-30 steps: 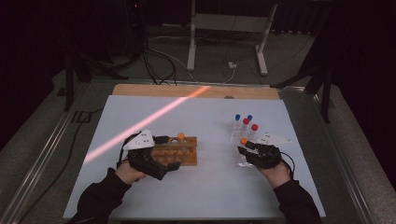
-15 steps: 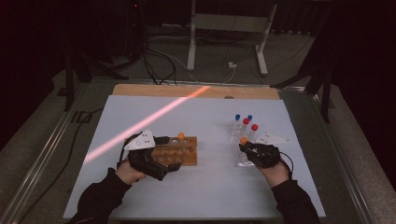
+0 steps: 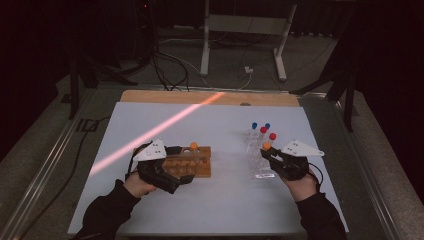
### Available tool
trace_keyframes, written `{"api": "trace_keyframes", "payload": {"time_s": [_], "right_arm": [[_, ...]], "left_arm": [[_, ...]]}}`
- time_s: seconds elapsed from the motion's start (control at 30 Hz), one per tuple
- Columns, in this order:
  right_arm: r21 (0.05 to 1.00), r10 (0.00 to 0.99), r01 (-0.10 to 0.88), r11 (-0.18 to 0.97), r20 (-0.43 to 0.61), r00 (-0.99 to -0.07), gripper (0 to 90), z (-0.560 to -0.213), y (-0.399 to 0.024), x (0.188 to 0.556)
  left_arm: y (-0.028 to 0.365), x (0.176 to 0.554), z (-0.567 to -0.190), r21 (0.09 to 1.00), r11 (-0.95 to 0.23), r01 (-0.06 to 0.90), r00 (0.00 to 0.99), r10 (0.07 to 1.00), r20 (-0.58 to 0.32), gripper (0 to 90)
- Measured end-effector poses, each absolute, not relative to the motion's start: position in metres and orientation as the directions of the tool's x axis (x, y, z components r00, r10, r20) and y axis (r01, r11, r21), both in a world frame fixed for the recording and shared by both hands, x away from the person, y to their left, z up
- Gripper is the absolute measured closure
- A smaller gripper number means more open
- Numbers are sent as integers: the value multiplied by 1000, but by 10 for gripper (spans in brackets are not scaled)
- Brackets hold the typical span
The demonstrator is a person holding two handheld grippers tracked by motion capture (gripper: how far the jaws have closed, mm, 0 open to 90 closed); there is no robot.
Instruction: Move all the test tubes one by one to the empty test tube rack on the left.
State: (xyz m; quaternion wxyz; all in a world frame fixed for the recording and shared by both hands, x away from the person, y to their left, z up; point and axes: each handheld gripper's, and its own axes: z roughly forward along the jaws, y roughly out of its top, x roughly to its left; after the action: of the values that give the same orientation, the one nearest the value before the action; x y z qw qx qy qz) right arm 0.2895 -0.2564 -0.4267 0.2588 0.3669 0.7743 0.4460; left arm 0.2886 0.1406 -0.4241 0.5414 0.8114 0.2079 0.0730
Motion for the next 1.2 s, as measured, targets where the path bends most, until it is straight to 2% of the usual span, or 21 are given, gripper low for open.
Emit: {"api": "trace_keyframes", "payload": {"time_s": [0.17,0.37,1.2], "right_arm": [[899,790,289,328,-93,-605,749,-412,-255,279],[907,747,256,333,-88,-659,750,-405,-243,270],[855,539,267,445,-17,-842,750,-438,-176,256]], "left_arm": [[139,288,-423,910,-329,254,905,413,-103,6],[138,286,-422,911,-327,251,908,407,-104,6],[119,273,-418,914,-338,226,928,359,-97,7]]}}
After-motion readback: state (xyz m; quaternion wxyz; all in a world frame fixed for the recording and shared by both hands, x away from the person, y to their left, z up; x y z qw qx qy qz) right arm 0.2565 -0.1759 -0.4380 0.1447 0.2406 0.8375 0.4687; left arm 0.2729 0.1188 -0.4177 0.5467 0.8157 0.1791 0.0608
